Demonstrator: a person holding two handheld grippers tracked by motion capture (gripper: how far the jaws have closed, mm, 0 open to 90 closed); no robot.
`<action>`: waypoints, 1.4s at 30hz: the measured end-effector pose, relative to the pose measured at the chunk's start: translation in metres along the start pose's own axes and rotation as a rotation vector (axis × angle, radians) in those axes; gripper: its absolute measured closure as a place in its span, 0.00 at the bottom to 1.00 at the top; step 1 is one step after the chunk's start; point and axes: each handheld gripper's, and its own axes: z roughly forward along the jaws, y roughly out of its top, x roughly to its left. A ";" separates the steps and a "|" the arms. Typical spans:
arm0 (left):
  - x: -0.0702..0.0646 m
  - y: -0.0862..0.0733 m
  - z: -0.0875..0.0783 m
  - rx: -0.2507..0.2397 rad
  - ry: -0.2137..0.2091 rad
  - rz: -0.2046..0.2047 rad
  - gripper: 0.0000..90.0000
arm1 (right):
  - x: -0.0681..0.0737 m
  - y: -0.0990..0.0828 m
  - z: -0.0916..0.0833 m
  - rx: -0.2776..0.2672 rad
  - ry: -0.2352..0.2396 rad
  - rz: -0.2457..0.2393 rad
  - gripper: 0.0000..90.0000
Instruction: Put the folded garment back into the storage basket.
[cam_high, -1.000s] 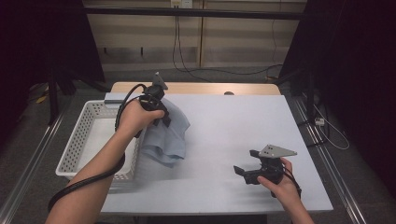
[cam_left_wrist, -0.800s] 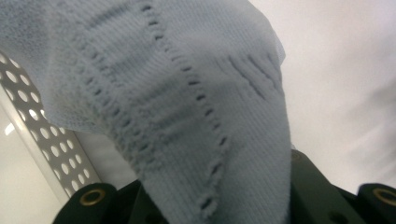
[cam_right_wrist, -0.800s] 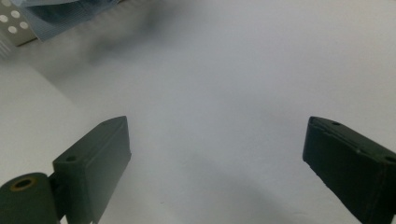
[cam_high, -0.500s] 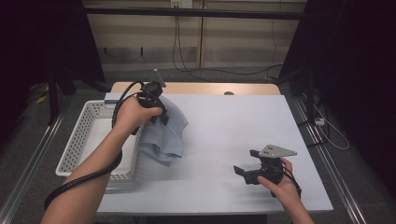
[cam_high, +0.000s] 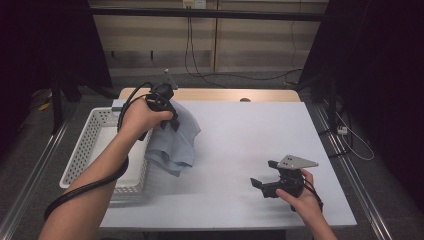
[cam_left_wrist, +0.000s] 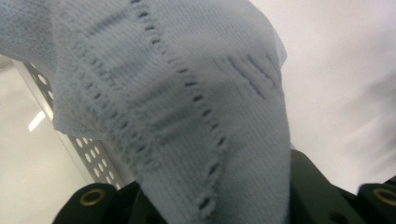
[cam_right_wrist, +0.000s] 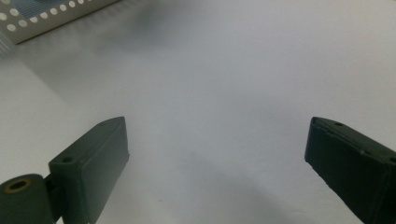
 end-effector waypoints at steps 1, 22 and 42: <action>0.000 0.000 0.000 0.001 0.000 0.005 0.82 | 0.000 0.000 0.000 -0.002 -0.001 -0.002 0.07; 0.003 0.001 -0.014 0.020 0.039 0.016 0.81 | -0.001 0.000 0.000 -0.003 -0.002 0.002 0.06; 0.007 0.005 -0.027 0.044 0.049 0.022 0.82 | 0.000 0.000 0.000 -0.002 0.000 0.002 0.06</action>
